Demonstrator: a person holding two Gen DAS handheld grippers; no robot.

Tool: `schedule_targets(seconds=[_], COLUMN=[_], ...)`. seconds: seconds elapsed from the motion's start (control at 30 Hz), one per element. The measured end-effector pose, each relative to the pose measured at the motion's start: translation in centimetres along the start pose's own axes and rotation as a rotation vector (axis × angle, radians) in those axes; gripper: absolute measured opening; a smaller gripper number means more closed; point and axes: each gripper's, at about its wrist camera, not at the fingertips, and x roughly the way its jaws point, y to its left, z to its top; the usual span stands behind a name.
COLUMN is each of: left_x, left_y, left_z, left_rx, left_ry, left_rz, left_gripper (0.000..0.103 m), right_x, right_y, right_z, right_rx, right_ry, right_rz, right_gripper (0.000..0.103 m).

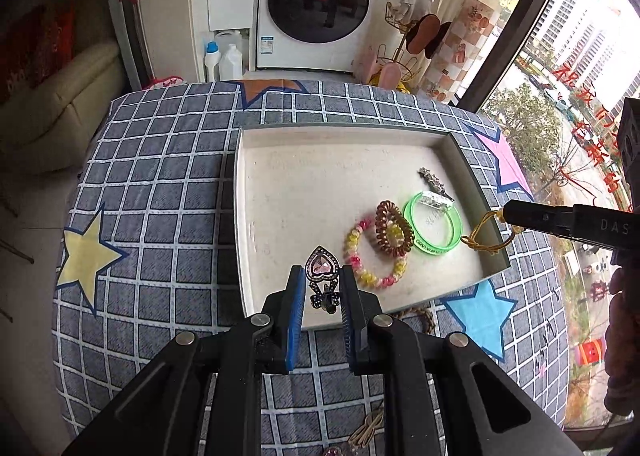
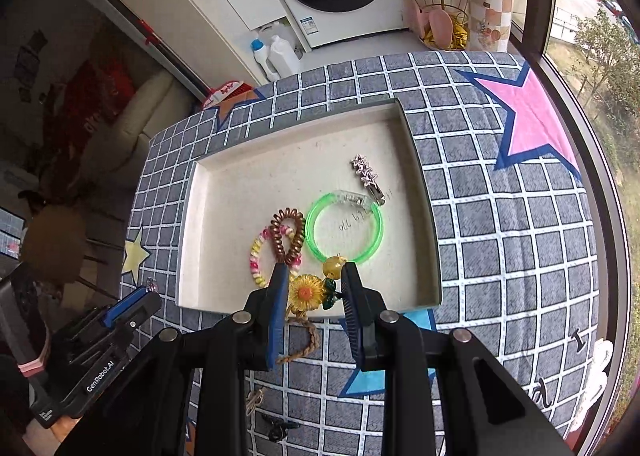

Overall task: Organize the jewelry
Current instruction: 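Grasp the heart pendant with the left tool while the right tool grasps the sunflower hair tie, then carry the pendant and sunflower tie into the tray and open both tools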

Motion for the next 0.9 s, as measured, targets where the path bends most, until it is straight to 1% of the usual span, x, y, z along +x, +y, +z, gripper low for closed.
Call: schedule_targets(seconds=[0.23, 0.43, 0.57, 0.8, 0.9], left_x=[2.5, 5.3, 7.0, 9.6, 10.4], left_y=[-0.5, -1.1, -1.5, -1.6, -1.8], left_z=[2.7, 4.1, 4.5, 4.6, 4.6], left_rx=[-0.008, 0.005, 0.019, 0.029, 0.049], left_ry=[-0.006, 0.010, 0.024, 0.041, 0.047], left_rz=[0.030, 0.073, 0.096, 0.139, 0.163], left_gripper=[0.030, 0.030, 0.030, 0.030, 0.030], right_x=[2.3, 4.5, 6.2, 9.4, 10.4], right_y=[0.3, 0.1, 0.0, -0.7, -1.1], right_z=[3.5, 6.0, 7.0, 7.9, 7.9], right_rx=[-0.002, 0.015, 0.015, 0.010, 0.002], right_ry=[-0.010, -0.012, -0.010, 0.018, 0.033], right_rz=[0.032, 0.074, 0.091, 0.072, 0.048], right_gripper=[0.029, 0.029, 0.029, 0.029, 0.029])
